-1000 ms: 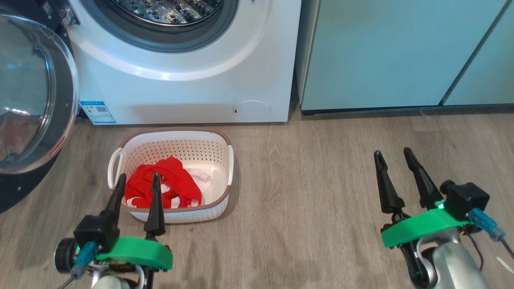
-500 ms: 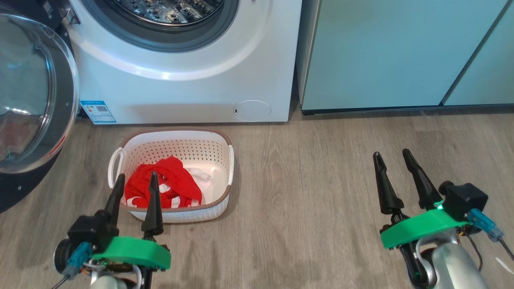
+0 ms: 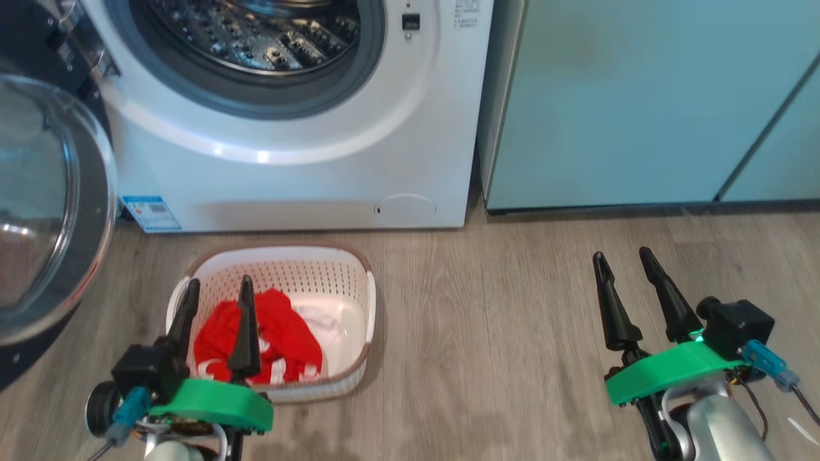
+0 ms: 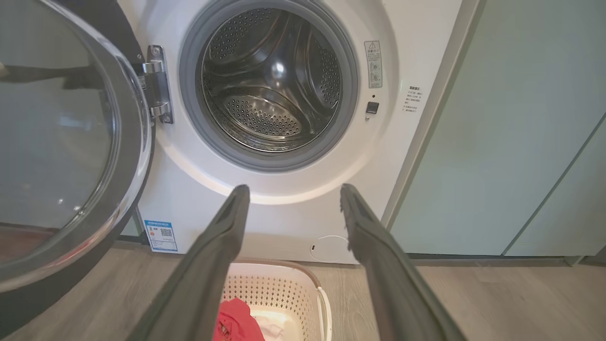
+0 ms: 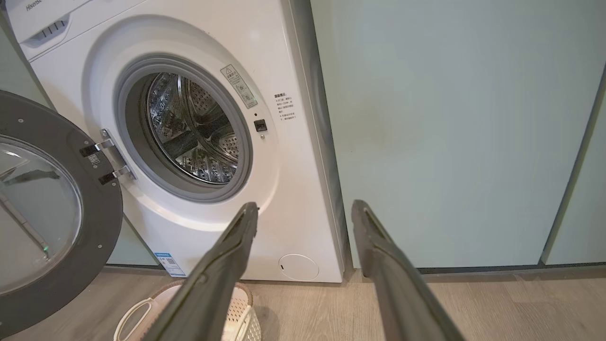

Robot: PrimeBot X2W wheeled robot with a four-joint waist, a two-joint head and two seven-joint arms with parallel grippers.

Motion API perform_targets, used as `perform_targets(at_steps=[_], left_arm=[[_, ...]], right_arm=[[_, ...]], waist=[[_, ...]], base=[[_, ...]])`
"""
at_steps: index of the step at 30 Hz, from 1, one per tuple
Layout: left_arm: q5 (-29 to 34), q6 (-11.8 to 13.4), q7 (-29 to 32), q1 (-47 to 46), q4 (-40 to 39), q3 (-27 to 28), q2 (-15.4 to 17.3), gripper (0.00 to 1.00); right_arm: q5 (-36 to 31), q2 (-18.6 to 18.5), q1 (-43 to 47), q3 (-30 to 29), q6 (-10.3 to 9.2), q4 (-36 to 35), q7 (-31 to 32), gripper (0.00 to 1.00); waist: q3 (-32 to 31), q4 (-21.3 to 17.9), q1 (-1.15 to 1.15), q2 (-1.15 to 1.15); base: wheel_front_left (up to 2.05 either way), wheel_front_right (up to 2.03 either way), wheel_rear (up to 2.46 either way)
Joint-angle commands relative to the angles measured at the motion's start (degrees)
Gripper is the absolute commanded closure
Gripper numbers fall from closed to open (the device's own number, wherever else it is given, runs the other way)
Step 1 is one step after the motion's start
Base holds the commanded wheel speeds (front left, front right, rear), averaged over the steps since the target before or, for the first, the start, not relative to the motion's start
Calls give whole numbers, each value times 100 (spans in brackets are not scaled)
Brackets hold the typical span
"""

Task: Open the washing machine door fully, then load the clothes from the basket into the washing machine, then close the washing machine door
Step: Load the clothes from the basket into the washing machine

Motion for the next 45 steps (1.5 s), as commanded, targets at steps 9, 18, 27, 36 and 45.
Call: perform_targets(at_steps=[9,18,27,36,45], left_arm=[[312,158,-28,-161,-217,22,61,0],[290,125,-28,-122,-184,-9,61,0],[243,134,-28,-108,-173,21,61,0],[184,157,-28,-132,-155,12,61,0],[185,384,-28,-239,574,-74,61,0]], right_arm=[[20,27,-158,207,0,-137,-53,0],[26,27,-144,271,0,-139,-53,0],[12,27,-124,277,0,-136,-54,0],[-31,27,-154,274,0,-179,-54,0],[-82,27,-252,253,0,-222,-54,0]], waist=[[-28,7,0,0],[-49,9,0,0],[-74,26,0,0],[-16,80,0,0],[323,43,0,0]], base=[[157,-154,-3],[30,-30,0],[0,0,0],[0,0,0],[0,0,0]])
